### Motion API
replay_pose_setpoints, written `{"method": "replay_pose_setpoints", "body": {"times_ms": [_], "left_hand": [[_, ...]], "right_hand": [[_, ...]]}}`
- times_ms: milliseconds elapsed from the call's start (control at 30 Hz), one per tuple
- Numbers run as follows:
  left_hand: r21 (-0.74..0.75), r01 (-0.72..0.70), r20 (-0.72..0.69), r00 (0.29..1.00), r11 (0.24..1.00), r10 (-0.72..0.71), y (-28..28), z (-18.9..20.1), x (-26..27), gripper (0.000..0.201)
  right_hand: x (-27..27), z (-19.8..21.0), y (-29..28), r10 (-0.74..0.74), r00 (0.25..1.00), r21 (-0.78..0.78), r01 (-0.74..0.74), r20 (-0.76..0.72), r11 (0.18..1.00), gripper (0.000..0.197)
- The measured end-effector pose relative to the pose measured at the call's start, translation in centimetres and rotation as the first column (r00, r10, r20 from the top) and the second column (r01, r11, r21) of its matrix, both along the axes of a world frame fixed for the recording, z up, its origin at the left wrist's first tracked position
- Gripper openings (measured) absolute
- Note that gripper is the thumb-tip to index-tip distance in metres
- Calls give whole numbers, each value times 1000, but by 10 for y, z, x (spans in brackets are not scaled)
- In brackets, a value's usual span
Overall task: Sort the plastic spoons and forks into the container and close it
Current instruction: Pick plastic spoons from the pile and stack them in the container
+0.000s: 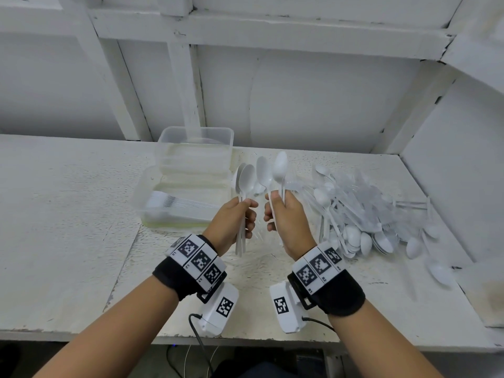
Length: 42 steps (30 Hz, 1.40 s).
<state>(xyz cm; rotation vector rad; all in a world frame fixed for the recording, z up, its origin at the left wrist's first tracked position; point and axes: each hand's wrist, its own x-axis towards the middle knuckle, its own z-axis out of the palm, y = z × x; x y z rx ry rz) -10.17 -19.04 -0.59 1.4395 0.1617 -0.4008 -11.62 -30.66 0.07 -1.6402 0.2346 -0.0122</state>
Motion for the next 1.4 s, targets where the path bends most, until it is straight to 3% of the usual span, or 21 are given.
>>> {"method": "replay_pose_setpoints", "body": {"times_ms": [300,467,700,1067,1167,1400], "left_hand": [[-51,-15,-35,999,999,13,-2,0,2,21],[76,-4,60,998,997,0,-3,-4,-1,25],[126,-29,75,997,992,19,-1,-7,-1,37],[223,-43,109,994,974,19,0,-9,0,38],[155,-7,79,997,988,-5,0,-8,-1,36],[82,-69,59,996,994,65,-8,-6,-2,33]], "right_hand": [[-3,-1,7,1,998,35,1,-59,999,25],[-3,-1,4,3,998,66,0,-55,998,17],[-4,-5,2,43,999,-101,-40,23,994,17],[-2,-9,1,46,996,-104,-38,74,994,14],[-2,-10,2,45,994,-149,-31,95,988,14],[-5,-14,11,10,989,-189,17,145,982,10]]}}
